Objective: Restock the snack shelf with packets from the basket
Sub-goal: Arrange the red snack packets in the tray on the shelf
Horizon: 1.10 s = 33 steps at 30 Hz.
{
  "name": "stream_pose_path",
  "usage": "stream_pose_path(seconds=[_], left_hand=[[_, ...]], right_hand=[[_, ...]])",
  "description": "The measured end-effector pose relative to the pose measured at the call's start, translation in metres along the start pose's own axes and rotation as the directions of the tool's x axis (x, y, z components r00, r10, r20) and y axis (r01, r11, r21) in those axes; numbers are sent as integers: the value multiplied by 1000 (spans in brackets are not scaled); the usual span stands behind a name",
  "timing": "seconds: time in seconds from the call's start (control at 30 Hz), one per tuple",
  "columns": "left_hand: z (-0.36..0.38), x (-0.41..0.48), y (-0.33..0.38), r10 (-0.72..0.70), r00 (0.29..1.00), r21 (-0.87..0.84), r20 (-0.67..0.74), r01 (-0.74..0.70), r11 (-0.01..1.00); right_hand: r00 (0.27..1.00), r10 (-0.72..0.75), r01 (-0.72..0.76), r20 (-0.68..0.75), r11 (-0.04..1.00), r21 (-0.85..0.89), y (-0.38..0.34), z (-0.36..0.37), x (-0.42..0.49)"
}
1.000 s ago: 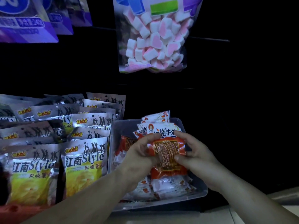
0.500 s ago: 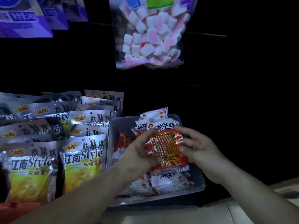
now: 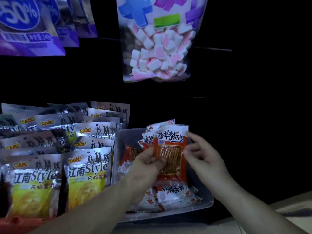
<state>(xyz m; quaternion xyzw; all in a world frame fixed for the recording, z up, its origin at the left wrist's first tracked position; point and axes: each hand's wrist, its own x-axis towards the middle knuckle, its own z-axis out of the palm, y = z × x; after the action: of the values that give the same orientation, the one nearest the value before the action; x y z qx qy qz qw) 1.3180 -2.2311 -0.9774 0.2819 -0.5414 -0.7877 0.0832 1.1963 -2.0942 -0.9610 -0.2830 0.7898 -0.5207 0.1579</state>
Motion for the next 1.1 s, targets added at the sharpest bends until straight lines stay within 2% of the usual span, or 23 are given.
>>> stream_pose_path(seconds=[0.07, 0.17, 0.2, 0.37, 0.5, 0.6, 0.67, 0.73, 0.8, 0.87, 0.93, 1.03, 1.1], left_hand=[[-2, -2, 2, -98, 992, -76, 75, 104, 992], [-4, -3, 3, -161, 978, -77, 129, 172, 982], [-6, -3, 1, -167, 978, -44, 126, 174, 984], [-11, 2, -7, -105, 994, 109, -16, 106, 988], [-11, 9, -12, 29, 987, 226, -160, 8, 974], [-12, 17, -19, 27, 986, 258, -165, 17, 966], [-17, 22, -24, 26, 982, 275, -188, 28, 961], [-24, 27, -27, 29, 967, 299, -252, 49, 953], [-29, 29, -29, 19, 952, 320, -305, 84, 944], [-32, 29, -30, -30, 946, 288, -321, 128, 949], [-32, 30, -31, -65, 947, 274, -314, 155, 949], [-34, 31, -32, -55, 946, 300, -318, 156, 941], [-33, 29, -30, -57, 946, 292, -318, 154, 944]], right_hand=[[998, -26, 22, -48, 996, -82, 7, -1, 2], [992, 116, -125, 57, 971, 205, 6, -5, 4], [986, 145, -160, 79, 958, 238, 6, -4, 5], [963, 251, -267, 98, 942, 205, 9, -3, 5], [985, 157, -169, 66, 957, 238, 6, -4, 10], [1000, 13, -14, 14, 997, 74, 10, -2, 25], [1000, -23, 22, 21, 999, 31, 13, 2, 33], [999, -13, 14, 43, 1000, -13, 15, 5, 38], [996, 15, -2, 84, 989, -149, 23, 11, 39], [992, 70, -38, 103, 958, -284, 33, 18, 36], [983, 136, -89, 124, 940, -330, 38, 20, 33], [951, 138, 4, 277, 890, -457, 36, 9, 34], [947, 127, 79, 295, 798, -597, 42, 1, 35]])
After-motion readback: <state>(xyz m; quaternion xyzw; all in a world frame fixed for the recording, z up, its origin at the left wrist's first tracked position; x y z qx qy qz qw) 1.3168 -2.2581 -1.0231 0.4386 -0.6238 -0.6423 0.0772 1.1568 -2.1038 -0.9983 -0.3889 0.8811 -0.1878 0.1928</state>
